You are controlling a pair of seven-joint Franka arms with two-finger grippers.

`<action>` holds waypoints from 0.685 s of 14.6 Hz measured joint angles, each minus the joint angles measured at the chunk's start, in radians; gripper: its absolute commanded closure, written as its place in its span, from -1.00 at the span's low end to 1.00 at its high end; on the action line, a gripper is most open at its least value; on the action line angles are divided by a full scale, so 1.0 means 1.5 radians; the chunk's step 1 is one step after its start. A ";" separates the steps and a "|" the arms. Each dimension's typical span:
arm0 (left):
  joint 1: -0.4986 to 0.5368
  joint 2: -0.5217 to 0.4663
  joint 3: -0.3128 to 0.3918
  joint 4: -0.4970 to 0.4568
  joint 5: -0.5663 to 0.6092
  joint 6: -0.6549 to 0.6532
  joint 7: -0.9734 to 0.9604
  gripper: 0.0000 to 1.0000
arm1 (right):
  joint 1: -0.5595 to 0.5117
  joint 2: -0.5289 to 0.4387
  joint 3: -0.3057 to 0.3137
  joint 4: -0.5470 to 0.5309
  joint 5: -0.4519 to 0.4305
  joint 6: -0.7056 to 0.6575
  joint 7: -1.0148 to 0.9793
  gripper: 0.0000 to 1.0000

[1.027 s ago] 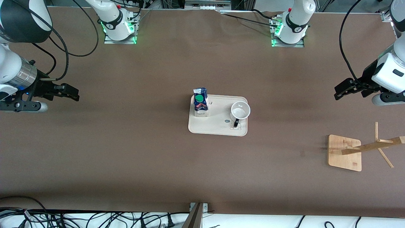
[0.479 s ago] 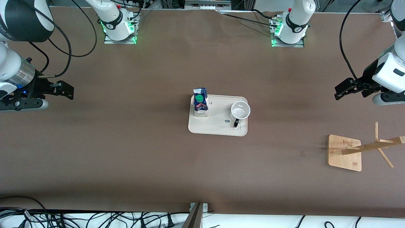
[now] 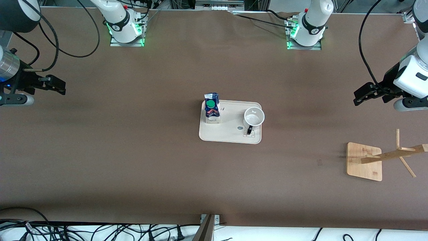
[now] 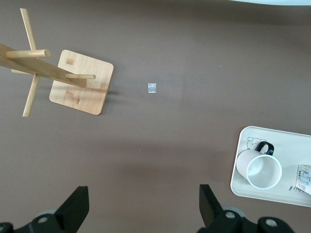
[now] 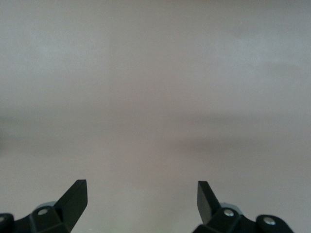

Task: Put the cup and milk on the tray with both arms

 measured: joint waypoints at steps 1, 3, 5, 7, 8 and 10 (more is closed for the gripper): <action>0.000 0.000 0.000 0.000 0.000 0.000 0.000 -1.00 | -0.001 0.002 -0.006 0.003 0.009 0.000 0.001 -1.00; 0.000 0.000 0.000 0.000 0.000 0.000 0.000 -1.00 | -0.001 0.005 -0.009 0.007 0.011 0.000 0.001 -1.00; 0.000 0.000 0.000 0.000 0.000 0.000 0.000 -1.00 | -0.001 0.005 -0.009 0.007 0.011 0.000 0.000 -1.00; 0.000 0.000 0.000 0.000 0.000 0.000 0.000 -1.00 | -0.001 0.005 -0.012 0.008 0.011 0.000 -0.007 -1.00; 0.000 0.000 0.000 0.000 0.000 0.000 0.000 -1.00 | -0.001 0.005 -0.016 0.008 0.011 0.000 -0.007 -1.00; 0.000 0.000 0.000 0.000 0.000 0.000 0.000 -1.00 | 0.000 0.005 -0.034 0.008 0.012 0.003 -0.007 -1.00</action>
